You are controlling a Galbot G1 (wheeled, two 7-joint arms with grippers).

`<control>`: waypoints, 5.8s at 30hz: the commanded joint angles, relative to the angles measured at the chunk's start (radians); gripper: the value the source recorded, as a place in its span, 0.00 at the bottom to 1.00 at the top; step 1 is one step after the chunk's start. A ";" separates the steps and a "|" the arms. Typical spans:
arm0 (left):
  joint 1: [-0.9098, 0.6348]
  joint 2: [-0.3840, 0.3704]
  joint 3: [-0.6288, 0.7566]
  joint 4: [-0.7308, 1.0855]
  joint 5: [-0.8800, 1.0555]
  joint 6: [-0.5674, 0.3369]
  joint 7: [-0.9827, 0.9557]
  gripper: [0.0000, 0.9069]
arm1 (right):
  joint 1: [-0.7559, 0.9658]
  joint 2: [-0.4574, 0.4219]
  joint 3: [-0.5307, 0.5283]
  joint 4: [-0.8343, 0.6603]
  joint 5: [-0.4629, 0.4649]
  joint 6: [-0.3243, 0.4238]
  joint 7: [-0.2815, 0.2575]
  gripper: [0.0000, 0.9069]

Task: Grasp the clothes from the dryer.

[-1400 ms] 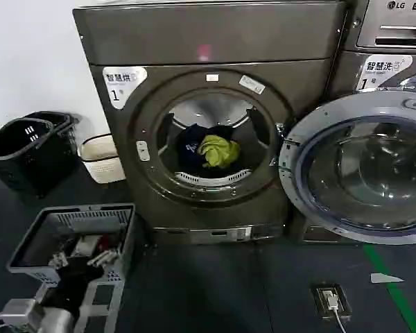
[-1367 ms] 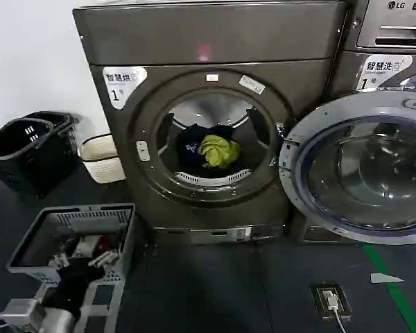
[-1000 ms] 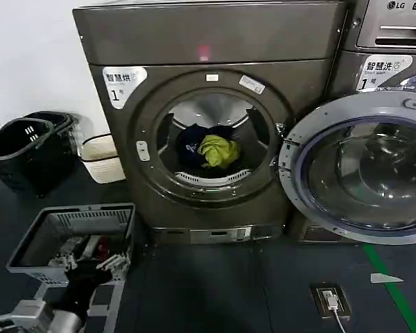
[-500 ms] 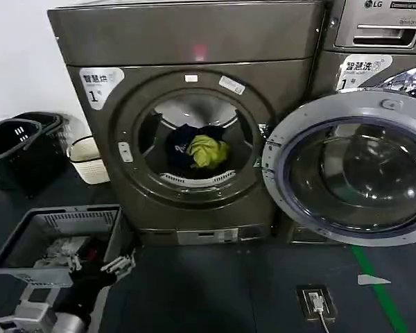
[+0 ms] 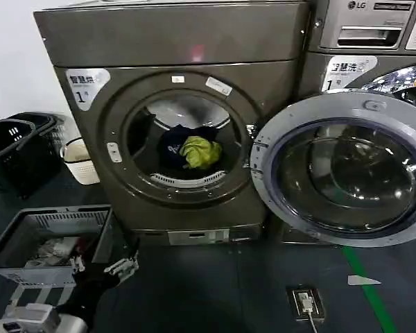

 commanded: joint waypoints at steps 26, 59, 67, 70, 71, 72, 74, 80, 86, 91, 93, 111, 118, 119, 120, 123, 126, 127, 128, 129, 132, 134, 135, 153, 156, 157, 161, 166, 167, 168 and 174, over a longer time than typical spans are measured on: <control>-0.017 0.015 0.035 0.004 0.026 -0.041 0.041 1.00 | -0.011 0.028 -0.008 0.015 0.000 0.141 -0.067 1.00; -0.029 0.020 0.039 0.019 0.023 -0.041 0.039 1.00 | -0.013 0.038 0.001 0.018 -0.006 0.151 -0.080 1.00; -0.028 0.017 0.038 0.019 0.027 -0.040 0.039 1.00 | -0.004 0.036 -0.011 0.016 -0.013 0.152 -0.081 1.00; -0.026 0.017 0.037 0.017 0.028 -0.040 0.039 1.00 | 0.000 0.035 -0.017 0.017 -0.018 0.152 -0.081 1.00; -0.026 0.017 0.036 0.016 0.028 -0.040 0.039 1.00 | 0.001 0.035 -0.018 0.017 -0.020 0.152 -0.082 1.00; -0.026 0.016 0.036 0.017 0.028 -0.040 0.039 1.00 | 0.002 0.034 -0.019 0.016 -0.021 0.152 -0.082 1.00; -0.025 0.015 0.037 0.016 0.028 -0.039 0.039 1.00 | 0.005 0.034 -0.023 0.017 -0.024 0.152 -0.082 1.00; -0.024 0.012 0.038 0.015 0.026 -0.037 0.038 1.00 | 0.006 0.033 -0.025 0.018 -0.024 0.149 -0.081 1.00; -0.023 0.014 0.038 0.014 0.026 -0.038 0.038 1.00 | 0.006 0.034 -0.023 0.019 -0.019 0.148 -0.082 1.00; -0.023 0.016 0.040 0.013 0.025 -0.038 0.038 1.00 | 0.004 0.035 -0.020 0.019 -0.018 0.148 -0.082 1.00; -0.023 0.016 0.041 0.014 0.026 -0.038 0.038 1.00 | 0.003 0.035 -0.020 0.020 -0.018 0.148 -0.083 1.00; -0.026 0.015 0.041 0.015 0.022 -0.038 0.038 1.00 | -0.001 0.038 -0.015 0.021 -0.025 0.144 -0.075 1.00; -0.080 0.025 0.039 0.078 -0.019 -0.062 0.035 1.00 | -0.012 0.036 -0.002 0.034 -0.085 0.099 -0.096 1.00; -0.095 0.028 0.038 0.088 -0.036 -0.062 0.035 1.00 | -0.013 0.036 -0.001 0.037 -0.084 0.098 -0.096 1.00; -0.113 0.032 0.037 0.106 -0.068 -0.057 0.033 1.00 | -0.015 0.036 0.002 0.042 -0.086 0.093 -0.095 1.00; -0.185 0.036 0.032 0.172 -0.098 -0.074 0.029 1.00 | -0.023 0.032 0.018 0.049 -0.094 0.064 -0.094 1.00; -0.259 0.042 0.047 0.262 -0.106 -0.120 0.033 1.00 | -0.030 0.032 0.031 0.055 -0.102 0.046 -0.093 1.00; -0.287 0.044 0.059 0.285 -0.109 -0.121 0.030 1.00 | -0.032 0.032 0.031 0.056 -0.103 0.042 -0.092 1.00; -0.317 0.049 0.075 0.314 -0.112 -0.131 0.024 1.00 | -0.033 0.032 0.036 0.057 -0.105 0.039 -0.091 1.00; -0.360 0.052 0.092 0.349 -0.116 -0.141 0.012 1.00 | -0.036 0.033 0.040 0.058 -0.106 0.036 -0.089 1.00; -0.450 0.056 0.131 0.439 -0.122 -0.172 -0.014 1.00 | -0.045 0.034 0.054 0.055 -0.106 0.040 -0.091 1.00; -0.507 0.053 0.154 0.497 -0.132 -0.181 -0.034 1.00 | -0.052 0.034 0.065 0.055 -0.104 0.041 -0.093 1.00; -0.529 0.051 0.163 0.530 -0.135 -0.186 -0.039 1.00 | -0.054 0.035 0.068 0.055 -0.103 0.041 -0.094 1.00; -0.946 0.022 0.229 1.033 -0.087 -0.250 -0.086 1.00 | -0.086 0.050 0.124 0.059 -0.078 0.044 -0.099 1.00; -1.002 0.026 0.244 1.124 -0.080 -0.252 -0.086 1.00 | -0.087 0.049 0.128 0.053 -0.078 0.045 -0.101 1.00; -1.015 0.027 0.250 1.148 -0.079 -0.254 -0.086 1.00 | -0.087 0.049 0.129 0.052 -0.077 0.045 -0.101 1.00; -1.113 0.028 0.282 1.262 -0.053 -0.265 -0.086 1.00 | -0.085 0.050 0.130 0.046 -0.078 0.046 -0.103 1.00; -1.210 0.026 0.317 1.391 -0.033 -0.274 -0.083 1.00 | -0.083 0.049 0.132 0.037 -0.078 0.047 -0.105 1.00; -1.222 0.026 0.319 1.422 -0.033 -0.278 -0.082 1.00 | -0.082 0.049 0.132 0.037 -0.078 0.047 -0.106 1.00; -1.248 0.026 0.324 1.452 -0.040 -0.282 -0.080 1.00 | -0.081 0.049 0.131 0.035 -0.078 0.047 -0.107 1.00; -1.357 0.029 0.360 1.627 -0.075 -0.305 -0.032 1.00 | -0.074 0.047 0.124 0.030 -0.078 0.049 -0.109 1.00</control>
